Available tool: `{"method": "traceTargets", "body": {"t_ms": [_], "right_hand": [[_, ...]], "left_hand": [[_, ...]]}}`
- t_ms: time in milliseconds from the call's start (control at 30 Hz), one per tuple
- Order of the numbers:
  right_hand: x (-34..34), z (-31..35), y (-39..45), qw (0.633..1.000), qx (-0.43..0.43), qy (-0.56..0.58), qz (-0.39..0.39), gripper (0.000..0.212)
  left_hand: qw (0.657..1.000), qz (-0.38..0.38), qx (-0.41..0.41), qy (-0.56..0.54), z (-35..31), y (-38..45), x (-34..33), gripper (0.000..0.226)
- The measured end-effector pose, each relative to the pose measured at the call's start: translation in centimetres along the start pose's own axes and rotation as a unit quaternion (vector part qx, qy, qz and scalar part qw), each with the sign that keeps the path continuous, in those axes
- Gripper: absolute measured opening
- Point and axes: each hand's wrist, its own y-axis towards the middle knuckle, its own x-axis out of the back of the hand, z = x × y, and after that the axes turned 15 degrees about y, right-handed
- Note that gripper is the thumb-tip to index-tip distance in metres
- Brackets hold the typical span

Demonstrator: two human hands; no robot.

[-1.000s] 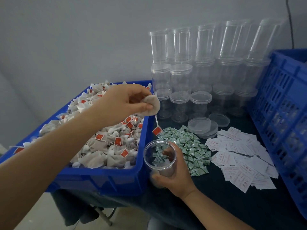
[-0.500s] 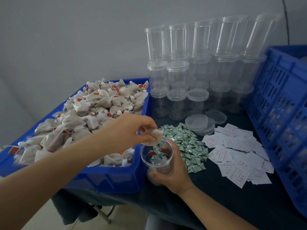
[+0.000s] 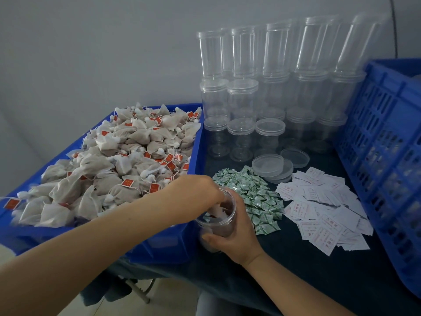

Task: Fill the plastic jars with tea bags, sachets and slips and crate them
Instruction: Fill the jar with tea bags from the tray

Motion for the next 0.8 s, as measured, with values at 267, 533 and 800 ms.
{"method": "traceTargets", "body": {"t_ms": [267,533,800], "right_hand": [[0.1,-0.2,0.0,1.0,-0.003,-0.011,-0.004,0.099],[0.0,-0.3,0.0,1.0,-0.009,-0.002,-0.002,0.099],[0.1,-0.3,-0.1,1.0,-0.015,0.006,0.005,0.1]], "left_hand": [[0.985,0.146,-0.071,0.052,-0.6,2.7,0.2,0.017],[0.976,0.19,-0.025,-0.104,-0.9,3.6,0.1,0.024],[0.959,0.237,-0.003,-0.157,-1.1,3.2,1.4,0.036]]}}
